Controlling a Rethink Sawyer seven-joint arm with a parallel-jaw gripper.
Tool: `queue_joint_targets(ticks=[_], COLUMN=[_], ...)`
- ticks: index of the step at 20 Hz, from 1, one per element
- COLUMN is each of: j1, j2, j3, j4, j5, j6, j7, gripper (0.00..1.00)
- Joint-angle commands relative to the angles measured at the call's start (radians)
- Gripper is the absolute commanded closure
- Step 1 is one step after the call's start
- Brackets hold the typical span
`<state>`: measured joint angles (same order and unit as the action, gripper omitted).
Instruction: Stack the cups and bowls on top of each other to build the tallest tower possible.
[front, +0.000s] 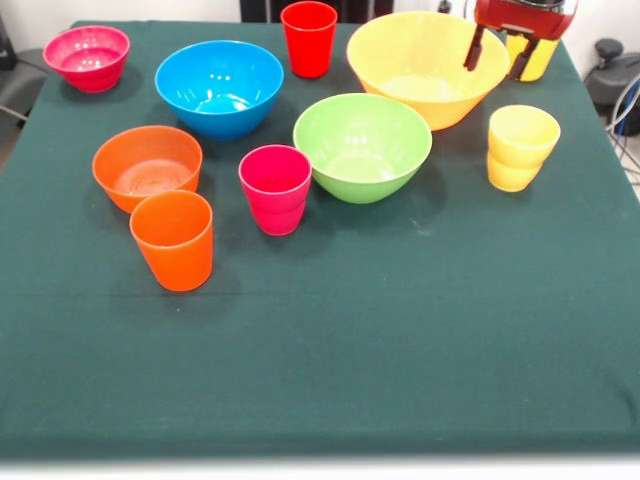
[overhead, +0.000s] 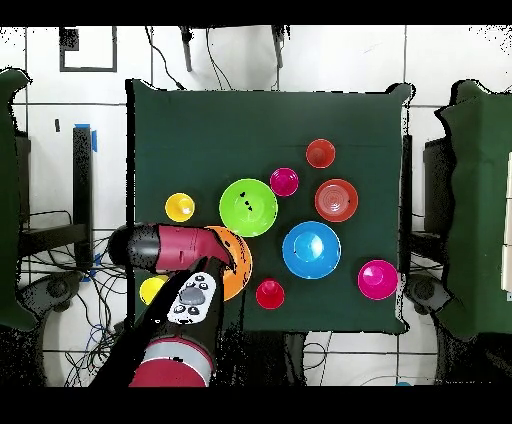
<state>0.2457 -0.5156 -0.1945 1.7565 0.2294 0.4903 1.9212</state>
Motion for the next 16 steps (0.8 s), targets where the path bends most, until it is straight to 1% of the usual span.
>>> queue_joint_targets(ticks=[1, 8, 16], j1=[0.008, 0.002, 0.005], j2=[0.052, 0.058, 0.087], j3=[0.052, 0.06, 0.055], j4=[-0.075, -0.071, -0.097], j5=[0.032, 0.028, 0.025], j6=[0.042, 0.027, 0.021], j7=[0.196, 0.191, 0.192], gripper=[0.0, 0.0, 0.0])
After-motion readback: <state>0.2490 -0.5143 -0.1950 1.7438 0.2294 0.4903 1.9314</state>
